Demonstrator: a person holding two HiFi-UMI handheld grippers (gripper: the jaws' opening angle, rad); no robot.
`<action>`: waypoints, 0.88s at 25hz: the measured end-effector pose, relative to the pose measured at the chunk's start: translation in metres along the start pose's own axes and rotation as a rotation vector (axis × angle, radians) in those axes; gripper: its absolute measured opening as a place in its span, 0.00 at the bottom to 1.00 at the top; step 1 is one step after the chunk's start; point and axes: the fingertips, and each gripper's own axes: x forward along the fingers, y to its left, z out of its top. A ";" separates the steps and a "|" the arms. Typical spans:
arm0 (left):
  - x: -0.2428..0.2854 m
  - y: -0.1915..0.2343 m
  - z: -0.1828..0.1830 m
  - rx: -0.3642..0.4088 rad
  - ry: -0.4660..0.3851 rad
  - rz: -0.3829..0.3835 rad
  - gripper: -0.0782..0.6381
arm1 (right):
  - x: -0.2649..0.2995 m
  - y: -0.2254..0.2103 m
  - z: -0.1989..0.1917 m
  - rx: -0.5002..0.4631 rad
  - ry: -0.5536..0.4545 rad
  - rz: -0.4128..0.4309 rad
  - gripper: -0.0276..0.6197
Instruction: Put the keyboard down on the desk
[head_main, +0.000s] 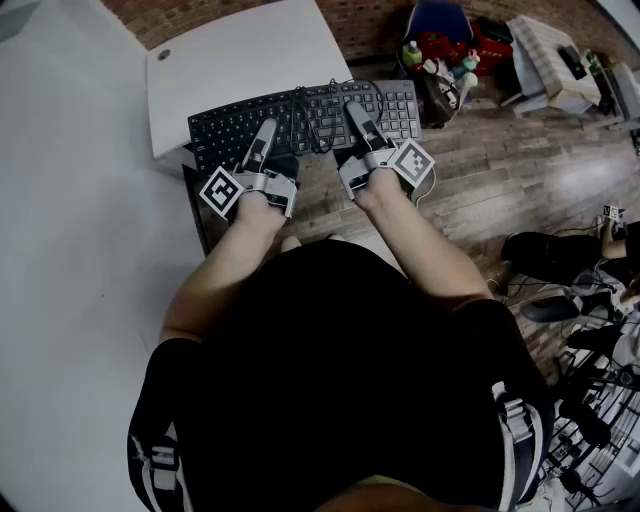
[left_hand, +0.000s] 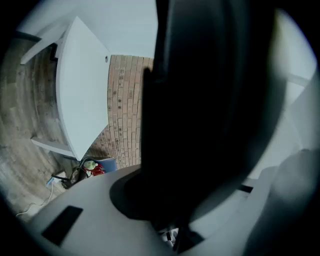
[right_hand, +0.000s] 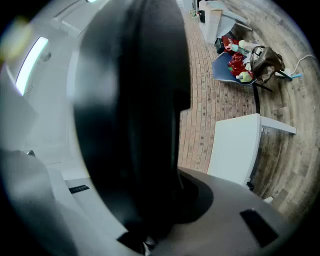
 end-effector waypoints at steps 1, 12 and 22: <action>0.000 -0.002 0.000 0.003 0.001 -0.001 0.22 | 0.000 0.002 0.000 0.001 0.000 -0.004 0.23; 0.002 -0.018 -0.003 0.009 0.014 -0.001 0.22 | -0.003 0.018 0.000 0.015 -0.003 0.002 0.23; 0.001 -0.011 -0.001 0.021 0.019 -0.012 0.22 | -0.003 0.010 0.000 0.027 -0.007 0.012 0.26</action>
